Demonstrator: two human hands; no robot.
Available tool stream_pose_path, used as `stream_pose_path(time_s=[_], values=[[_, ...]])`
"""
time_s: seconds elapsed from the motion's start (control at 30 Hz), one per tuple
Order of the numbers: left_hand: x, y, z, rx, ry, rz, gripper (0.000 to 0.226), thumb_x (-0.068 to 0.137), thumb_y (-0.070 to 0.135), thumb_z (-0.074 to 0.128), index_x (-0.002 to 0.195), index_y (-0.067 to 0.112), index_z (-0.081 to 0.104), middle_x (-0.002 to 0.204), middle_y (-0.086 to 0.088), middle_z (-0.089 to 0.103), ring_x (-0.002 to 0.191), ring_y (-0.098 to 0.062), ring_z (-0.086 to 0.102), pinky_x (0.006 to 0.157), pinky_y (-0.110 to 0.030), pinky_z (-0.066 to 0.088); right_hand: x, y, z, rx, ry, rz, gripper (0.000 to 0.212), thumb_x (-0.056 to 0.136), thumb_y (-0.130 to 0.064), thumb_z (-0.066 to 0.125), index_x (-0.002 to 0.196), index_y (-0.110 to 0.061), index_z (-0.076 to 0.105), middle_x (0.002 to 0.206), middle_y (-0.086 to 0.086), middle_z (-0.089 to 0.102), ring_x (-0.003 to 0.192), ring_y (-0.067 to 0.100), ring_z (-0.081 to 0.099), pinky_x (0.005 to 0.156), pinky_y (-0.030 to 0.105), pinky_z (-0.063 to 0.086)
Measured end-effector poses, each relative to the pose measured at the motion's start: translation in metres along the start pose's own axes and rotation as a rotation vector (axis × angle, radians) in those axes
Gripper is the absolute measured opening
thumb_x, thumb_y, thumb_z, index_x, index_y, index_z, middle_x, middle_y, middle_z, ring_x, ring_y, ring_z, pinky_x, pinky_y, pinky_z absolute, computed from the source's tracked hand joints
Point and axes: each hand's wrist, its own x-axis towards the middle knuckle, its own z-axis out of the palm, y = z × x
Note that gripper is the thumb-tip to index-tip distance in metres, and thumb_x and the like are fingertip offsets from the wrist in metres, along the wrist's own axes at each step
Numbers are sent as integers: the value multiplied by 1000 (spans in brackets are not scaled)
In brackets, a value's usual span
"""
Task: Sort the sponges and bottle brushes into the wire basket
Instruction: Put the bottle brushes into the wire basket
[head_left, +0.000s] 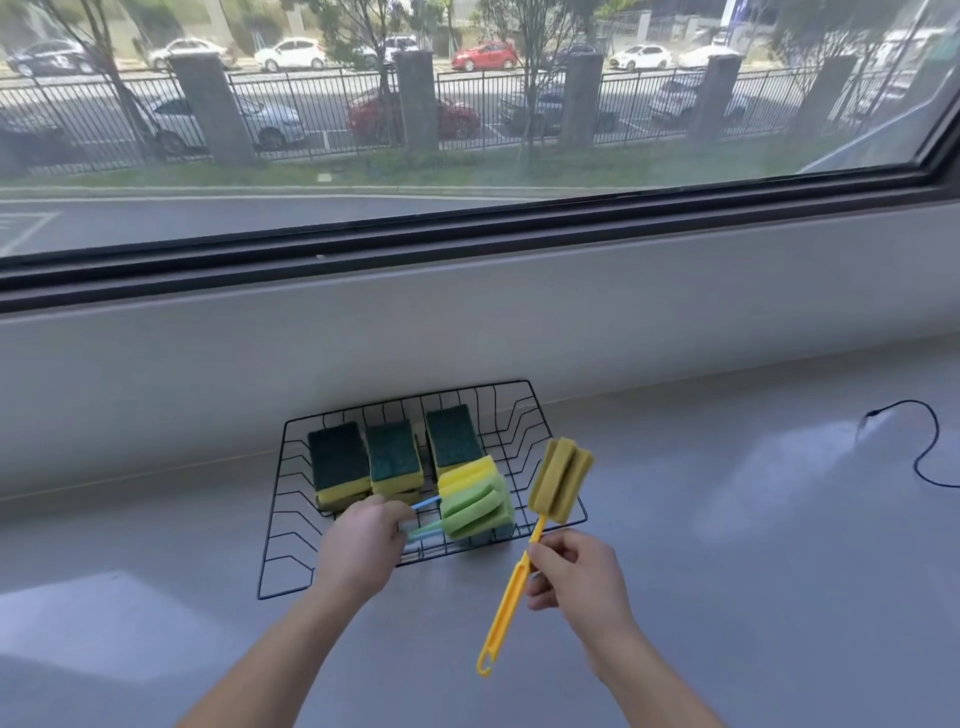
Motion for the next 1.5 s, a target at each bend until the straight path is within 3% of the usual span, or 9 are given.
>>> stream_pose_path(time_s=[0.17, 0.33, 0.43, 0.57, 0.7, 0.93, 1.07, 1.37, 1.5], values=[[-22, 2, -16, -199, 124, -59, 19, 87, 25, 62, 103, 32, 72, 83, 16, 57, 80, -9, 56, 65, -29, 47, -5, -8, 14, 32, -3, -28, 14, 93, -4, 65, 81, 1, 71, 60, 12, 66, 55, 21, 65, 54, 33, 59], [-48, 27, -31, -395, 75, 104, 26, 85, 50, 66, 106, 36, 70, 83, 18, 59, 78, 1, 56, 69, -18, 44, -7, -21, 38, 143, 19, -46, 13, 93, -4, 64, 83, 1, 69, 63, 11, 68, 57, 19, 66, 55, 32, 60], [-53, 39, -38, -326, 60, 185, 35, 82, 58, 65, 113, 42, 66, 88, 20, 58, 84, -1, 51, 73, -26, 47, -8, -28, 54, 223, 35, -24, 13, 94, -6, 64, 83, 0, 69, 68, 17, 71, 60, 22, 68, 59, 33, 62], [-50, 35, -42, -173, 135, 209, 19, 90, 48, 60, 103, 37, 67, 82, 15, 57, 83, -7, 46, 68, -28, 44, -8, -35, 75, 292, -31, -9, 13, 94, -7, 63, 85, -2, 71, 71, 15, 74, 65, 24, 73, 64, 33, 62], [-35, 5, -44, -150, 160, 121, 15, 91, 37, 63, 103, 32, 70, 80, 14, 60, 82, -11, 48, 70, -32, 48, -8, -32, 73, 105, -141, -49, 8, 92, -11, 68, 89, -12, 76, 85, 15, 77, 76, 22, 75, 69, 30, 63], [2, -28, -34, -12, 81, 23, 14, 91, 33, 64, 103, 28, 72, 85, 12, 61, 79, -9, 47, 64, -23, 44, 14, -22, 28, 29, -9, -50, 11, 90, 1, 65, 90, -8, 72, 78, 8, 72, 65, 15, 68, 68, 30, 62], [16, -28, -19, 1, 42, 19, 20, 92, 31, 63, 111, 29, 69, 91, 10, 61, 84, -12, 51, 71, -27, 50, 24, -21, 14, -12, 42, -74, 13, 89, 1, 65, 88, -9, 73, 76, 11, 71, 62, 15, 66, 70, 37, 64], [19, -26, -7, -95, 47, -14, 33, 85, 25, 69, 116, 37, 66, 95, 16, 58, 93, -13, 57, 72, -32, 53, 40, -25, 11, -213, 130, -180, 20, 89, -4, 63, 83, -21, 72, 68, -2, 69, 60, 7, 63, 61, 31, 61], [16, -26, -8, -109, 65, -15, 33, 85, 24, 69, 115, 37, 66, 97, 18, 58, 94, -12, 58, 72, -29, 53, 44, -30, 16, -258, 134, -190, 20, 88, -7, 64, 81, -24, 71, 67, -4, 69, 61, 11, 64, 67, 39, 60]])
